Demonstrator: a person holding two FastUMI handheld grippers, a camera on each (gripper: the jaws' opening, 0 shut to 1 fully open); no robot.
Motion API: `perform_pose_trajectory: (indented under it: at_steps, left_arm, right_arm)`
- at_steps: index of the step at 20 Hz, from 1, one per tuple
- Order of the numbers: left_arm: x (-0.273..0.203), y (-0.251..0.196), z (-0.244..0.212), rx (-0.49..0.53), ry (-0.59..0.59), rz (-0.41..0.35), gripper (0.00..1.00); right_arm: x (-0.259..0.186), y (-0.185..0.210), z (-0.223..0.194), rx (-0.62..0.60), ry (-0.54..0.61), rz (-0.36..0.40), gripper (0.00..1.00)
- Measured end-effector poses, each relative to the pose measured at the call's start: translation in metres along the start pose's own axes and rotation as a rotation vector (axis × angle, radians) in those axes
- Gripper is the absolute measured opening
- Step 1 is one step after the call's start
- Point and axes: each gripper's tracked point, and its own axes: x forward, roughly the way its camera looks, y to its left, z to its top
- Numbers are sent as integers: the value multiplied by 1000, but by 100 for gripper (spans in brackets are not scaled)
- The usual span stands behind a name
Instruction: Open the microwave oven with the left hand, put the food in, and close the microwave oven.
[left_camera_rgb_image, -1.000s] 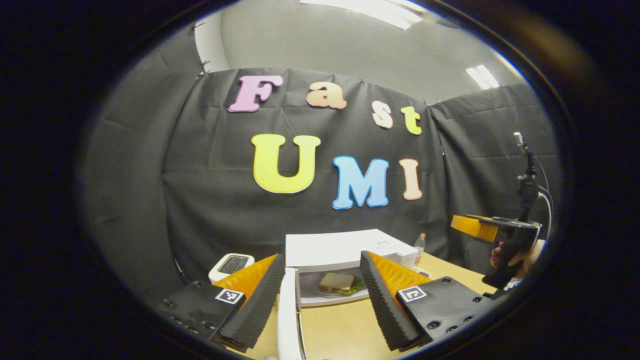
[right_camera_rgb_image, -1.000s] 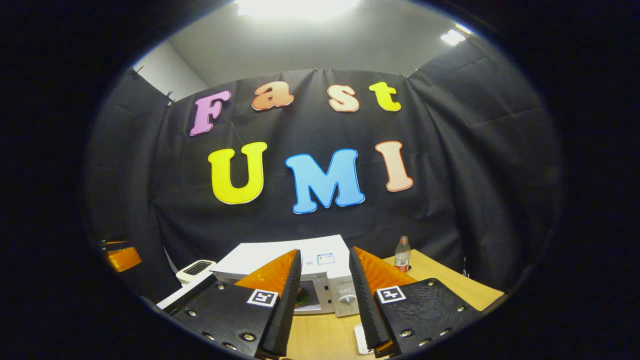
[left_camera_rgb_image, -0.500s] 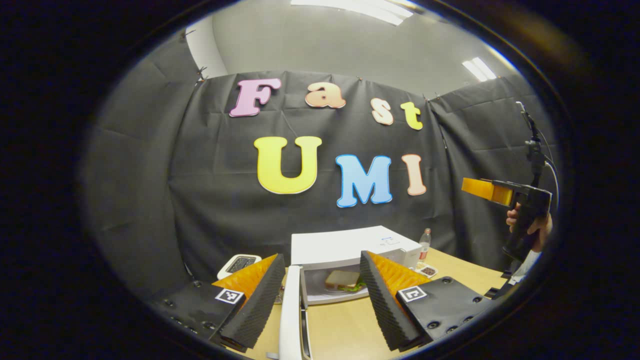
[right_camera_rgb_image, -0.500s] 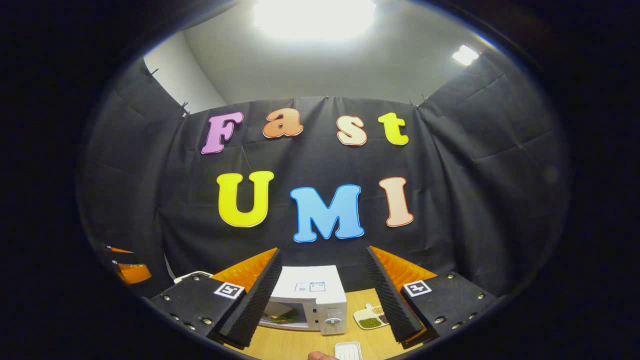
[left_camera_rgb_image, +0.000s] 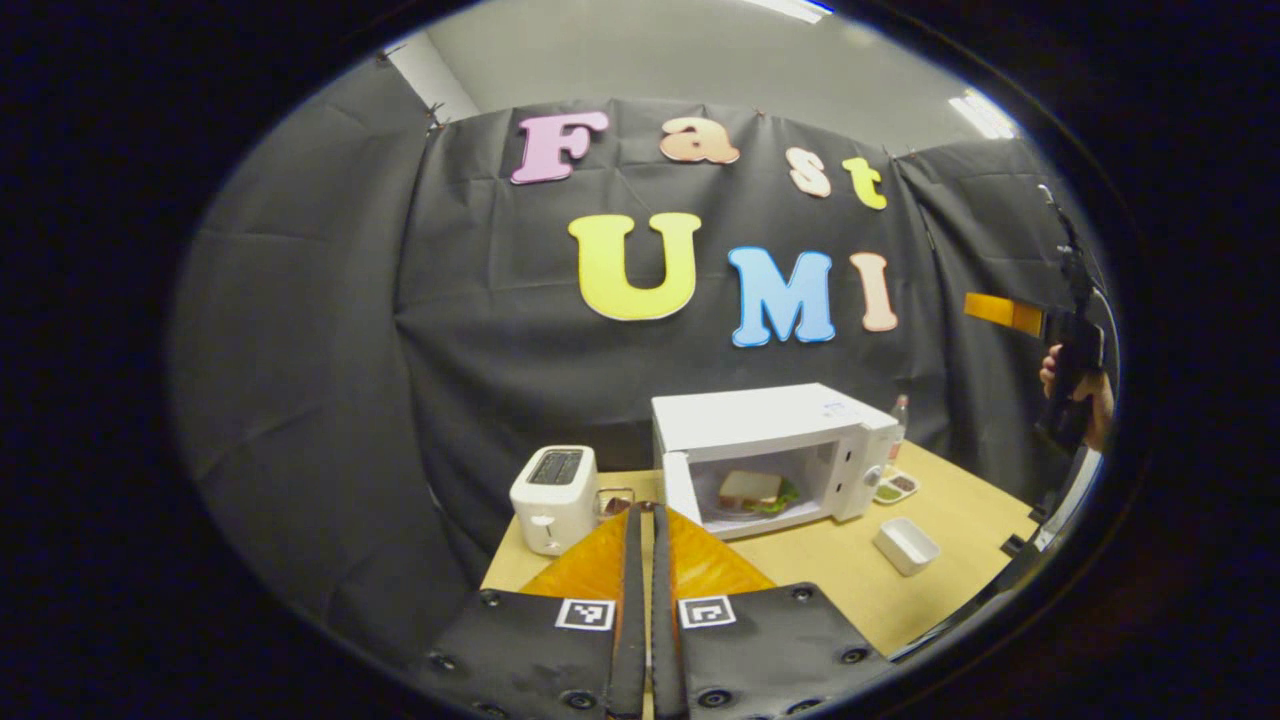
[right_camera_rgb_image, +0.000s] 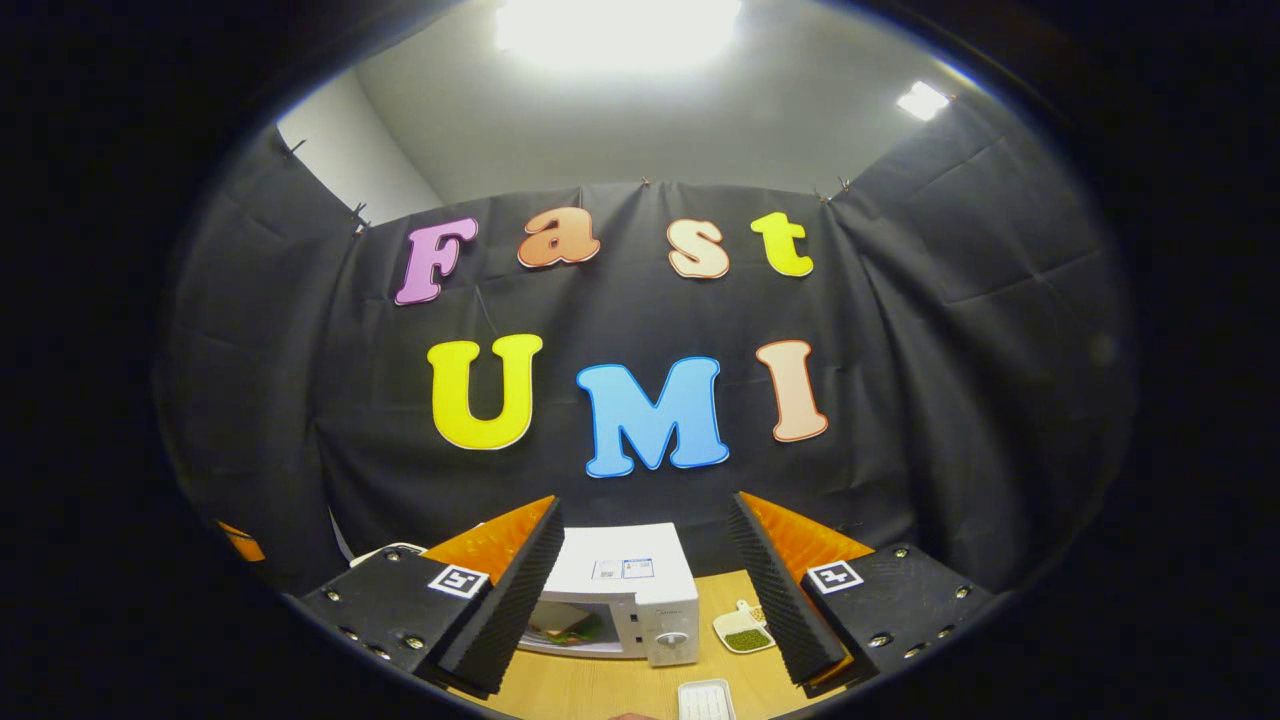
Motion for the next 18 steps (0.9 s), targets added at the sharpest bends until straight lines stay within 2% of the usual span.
perform_pose_trajectory:
  at_steps: [1, 2, 3, 8, 10, 12, 13, 18]
  left_arm:
    - [-2, 6, -16, -1, 27, 1, 9]
    - [-4, 10, -34, -5, 61, -2, 12]
    - [-3, 14, -55, -10, 102, -3, 8]
    - [-12, 9, -122, -48, 234, -40, 9]
    - [-12, -1, -124, -60, 244, -60, 6]
    - [-11, -12, -123, -48, 245, -95, 6]
    - [-11, -19, -124, -31, 241, -112, 10]
    - [-15, -51, -122, -12, 253, -198, 6]
  right_arm:
    - [0, 1, 1, -3, -2, -1, 100]
    - [1, 3, 1, -4, -5, -1, 100]
    - [1, 4, 2, -6, -7, 0, 100]
    - [3, 11, -4, -15, 1, -12, 100]
    - [2, 15, -7, -19, 7, -10, 100]
    - [5, 22, -9, -28, 11, -11, 100]
    - [4, 22, -10, -30, 11, -13, 100]
    - [3, 20, -11, -34, 3, -10, 100]
